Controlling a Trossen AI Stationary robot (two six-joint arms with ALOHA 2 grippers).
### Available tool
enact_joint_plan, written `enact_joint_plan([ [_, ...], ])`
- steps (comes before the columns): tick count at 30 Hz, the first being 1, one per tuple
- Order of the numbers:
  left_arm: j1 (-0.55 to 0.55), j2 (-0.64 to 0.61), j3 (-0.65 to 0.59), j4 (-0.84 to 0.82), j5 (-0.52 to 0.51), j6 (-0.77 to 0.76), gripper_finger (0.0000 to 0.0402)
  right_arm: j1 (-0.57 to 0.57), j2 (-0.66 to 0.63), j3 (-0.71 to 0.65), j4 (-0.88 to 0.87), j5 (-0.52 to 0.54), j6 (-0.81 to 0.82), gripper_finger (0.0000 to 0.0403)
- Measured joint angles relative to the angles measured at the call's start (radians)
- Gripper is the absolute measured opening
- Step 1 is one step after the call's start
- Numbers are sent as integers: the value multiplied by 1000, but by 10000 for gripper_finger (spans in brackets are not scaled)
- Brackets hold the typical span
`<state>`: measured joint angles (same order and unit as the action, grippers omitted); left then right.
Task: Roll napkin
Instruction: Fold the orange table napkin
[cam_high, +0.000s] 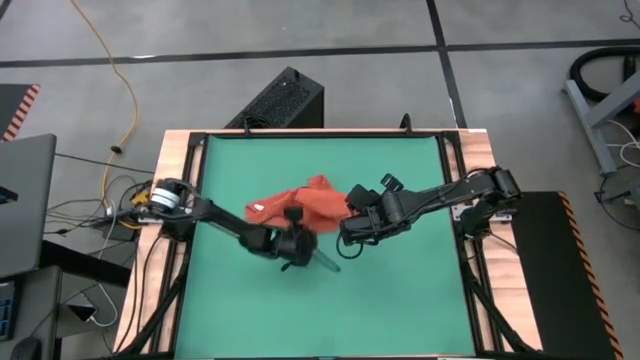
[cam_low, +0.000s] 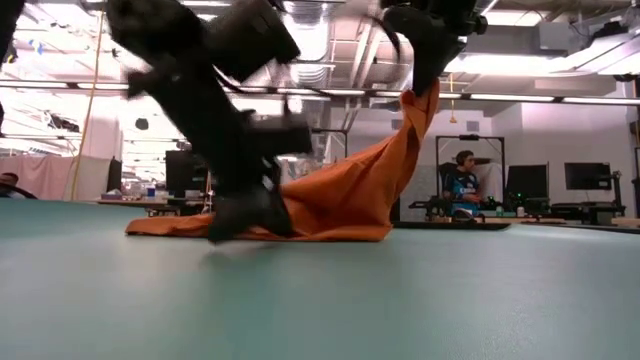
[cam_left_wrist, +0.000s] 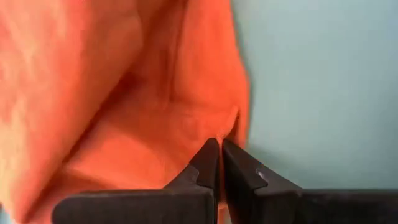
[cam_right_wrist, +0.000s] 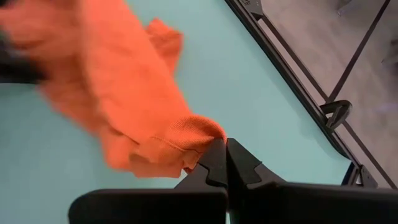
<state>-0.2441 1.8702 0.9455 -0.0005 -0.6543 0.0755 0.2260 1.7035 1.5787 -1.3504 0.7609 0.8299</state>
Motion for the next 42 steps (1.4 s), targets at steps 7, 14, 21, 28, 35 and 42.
enact_joint_plan([
  [7, -188, -292, 4, -207, -188, -80, 0, -6, 0, 0, -10, 1, 0, 6],
  [14, -372, -597, 6, -364, -540, -80, 0, 13, -5, 0, 10, 9, -25, 6],
  [21, -398, -868, 7, -500, -672, -99, 0, 75, -79, 24, 73, 162, -76, 6],
  [28, -299, -1069, 7, -547, -768, -27, 0, 62, -195, 34, 23, 275, -147, 6],
  [35, -93, -1188, 7, -467, -648, 172, 0, -82, -259, 34, 107, 433, -418, 6],
  [42, 119, -1218, 7, -166, -402, 477, 0, -236, -262, 34, 425, 480, -905, 6],
])
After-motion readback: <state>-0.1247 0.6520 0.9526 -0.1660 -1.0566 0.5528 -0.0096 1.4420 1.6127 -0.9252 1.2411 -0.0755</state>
